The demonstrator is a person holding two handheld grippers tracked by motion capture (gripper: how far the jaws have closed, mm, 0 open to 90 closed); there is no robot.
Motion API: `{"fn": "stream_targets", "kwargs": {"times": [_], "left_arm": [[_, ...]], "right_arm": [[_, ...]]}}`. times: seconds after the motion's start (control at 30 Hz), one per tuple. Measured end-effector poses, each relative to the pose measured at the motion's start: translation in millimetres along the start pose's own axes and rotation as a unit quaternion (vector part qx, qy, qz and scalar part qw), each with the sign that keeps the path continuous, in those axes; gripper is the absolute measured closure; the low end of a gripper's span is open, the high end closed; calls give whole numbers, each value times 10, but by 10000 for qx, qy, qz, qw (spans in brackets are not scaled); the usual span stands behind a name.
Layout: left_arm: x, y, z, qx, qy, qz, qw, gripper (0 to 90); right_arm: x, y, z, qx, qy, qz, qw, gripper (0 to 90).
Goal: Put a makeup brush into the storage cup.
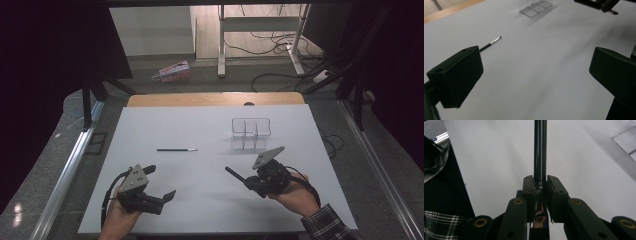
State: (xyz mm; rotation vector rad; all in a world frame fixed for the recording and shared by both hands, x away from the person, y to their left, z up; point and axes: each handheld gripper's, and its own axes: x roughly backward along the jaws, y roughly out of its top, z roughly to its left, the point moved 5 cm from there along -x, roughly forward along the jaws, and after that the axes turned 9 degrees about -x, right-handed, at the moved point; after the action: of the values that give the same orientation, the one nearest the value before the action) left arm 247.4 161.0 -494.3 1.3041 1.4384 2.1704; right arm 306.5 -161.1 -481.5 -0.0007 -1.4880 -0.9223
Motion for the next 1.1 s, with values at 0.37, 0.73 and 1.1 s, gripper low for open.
{"fn": "stream_targets", "kwargs": {"times": [0.37,0.73,1.1], "left_arm": [[-298,232,-145,-845,-87,452,9954,0],[-499,402,-366,-1633,-513,577,9836,0],[-680,528,-540,-2286,-521,619,9702,92]], "right_arm": [[-36,63,83,221,170,317,9991,772],[-60,136,148,308,371,585,9971,772],[-90,215,243,354,661,802,9940,772]]}}
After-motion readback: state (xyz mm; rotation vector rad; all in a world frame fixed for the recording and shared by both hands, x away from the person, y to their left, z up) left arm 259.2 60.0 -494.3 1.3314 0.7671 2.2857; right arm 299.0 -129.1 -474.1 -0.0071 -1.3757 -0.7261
